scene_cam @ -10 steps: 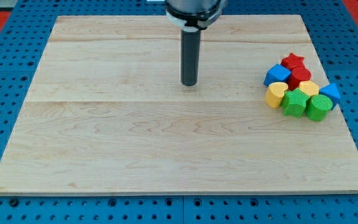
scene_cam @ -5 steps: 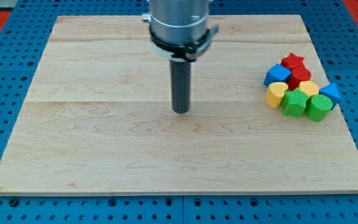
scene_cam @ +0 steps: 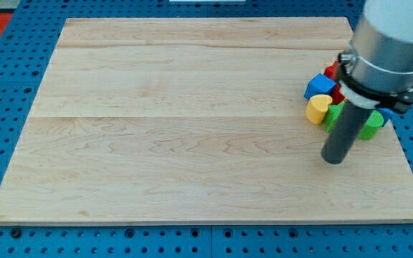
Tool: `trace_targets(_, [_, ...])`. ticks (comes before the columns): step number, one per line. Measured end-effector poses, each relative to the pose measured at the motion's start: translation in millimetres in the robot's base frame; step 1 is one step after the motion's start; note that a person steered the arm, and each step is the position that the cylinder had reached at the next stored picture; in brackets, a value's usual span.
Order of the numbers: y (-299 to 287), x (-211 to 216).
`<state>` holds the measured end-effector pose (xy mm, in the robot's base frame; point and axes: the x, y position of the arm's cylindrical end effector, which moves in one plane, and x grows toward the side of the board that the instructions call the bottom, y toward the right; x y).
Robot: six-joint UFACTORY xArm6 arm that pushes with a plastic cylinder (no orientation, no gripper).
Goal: Move the group of blocks a bit left
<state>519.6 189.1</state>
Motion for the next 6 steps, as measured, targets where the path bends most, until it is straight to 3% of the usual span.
trace_targets(5, [81, -7])
trace_targets(6, [92, -25])
